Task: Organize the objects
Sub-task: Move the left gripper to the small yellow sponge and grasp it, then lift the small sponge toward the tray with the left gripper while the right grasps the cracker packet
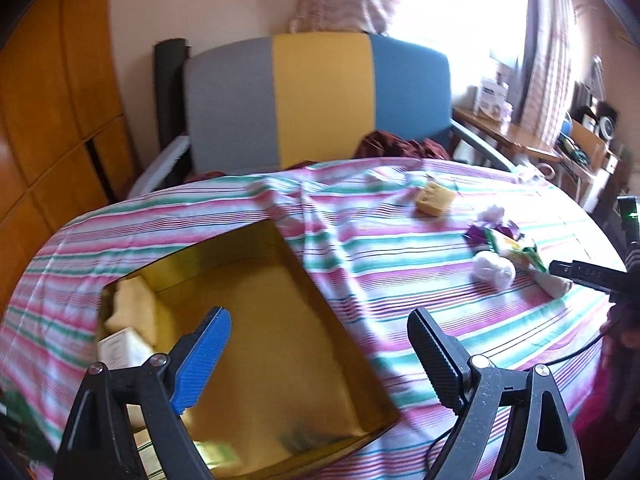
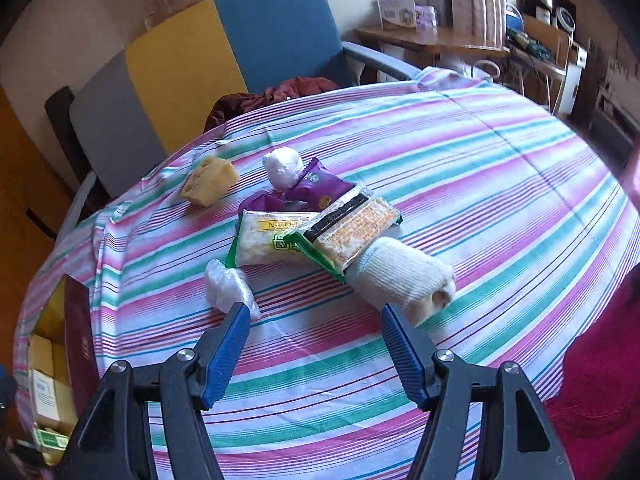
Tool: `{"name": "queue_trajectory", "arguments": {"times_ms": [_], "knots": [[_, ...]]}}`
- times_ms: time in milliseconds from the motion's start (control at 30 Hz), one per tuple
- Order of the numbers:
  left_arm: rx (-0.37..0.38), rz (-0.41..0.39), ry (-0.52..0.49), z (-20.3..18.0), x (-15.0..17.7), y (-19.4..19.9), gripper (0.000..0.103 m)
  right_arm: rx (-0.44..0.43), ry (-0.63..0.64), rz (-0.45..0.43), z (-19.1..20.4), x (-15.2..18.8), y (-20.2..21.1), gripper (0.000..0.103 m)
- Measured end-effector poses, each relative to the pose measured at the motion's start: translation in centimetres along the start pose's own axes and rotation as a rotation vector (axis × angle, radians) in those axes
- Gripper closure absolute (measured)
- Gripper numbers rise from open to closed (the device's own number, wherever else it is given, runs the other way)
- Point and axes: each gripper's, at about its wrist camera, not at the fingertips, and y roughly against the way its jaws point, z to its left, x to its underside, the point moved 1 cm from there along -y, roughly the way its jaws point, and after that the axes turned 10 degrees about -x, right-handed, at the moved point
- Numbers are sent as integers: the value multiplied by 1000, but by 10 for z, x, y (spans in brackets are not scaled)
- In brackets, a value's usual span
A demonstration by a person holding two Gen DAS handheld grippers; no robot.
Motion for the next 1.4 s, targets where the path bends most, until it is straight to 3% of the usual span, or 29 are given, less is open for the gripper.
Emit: {"name": "queue_trajectory", "arguments": {"times_ms": [200, 567, 933, 1233, 1267, 1300, 1333, 1400], "knots": [[111, 115, 8, -43, -29, -34, 13, -54, -35, -3, -4, 0, 2, 34], [118, 172, -109, -134, -86, -114, 13, -148, -90, 24, -10, 1, 0, 34], [102, 132, -305, -211, -127, -205, 13, -213, -162, 68, -21, 2, -8, 34], [87, 109, -400, -240, -140, -258, 13, -237, -201, 94, -26, 3, -14, 34], [102, 119, -399, -241, -140, -261, 23, -236, -203, 96, -26, 3, -15, 34], [128, 135, -398, -242, -139, -264, 39, -236, -205, 97, -26, 3, -15, 34], [161, 154, -394, -244, -138, -265, 44, -236, -206, 96, -27, 3, -14, 34], [151, 133, -391, -243, -134, -258, 47, -234, -207, 94, -27, 3, -14, 34]]}}
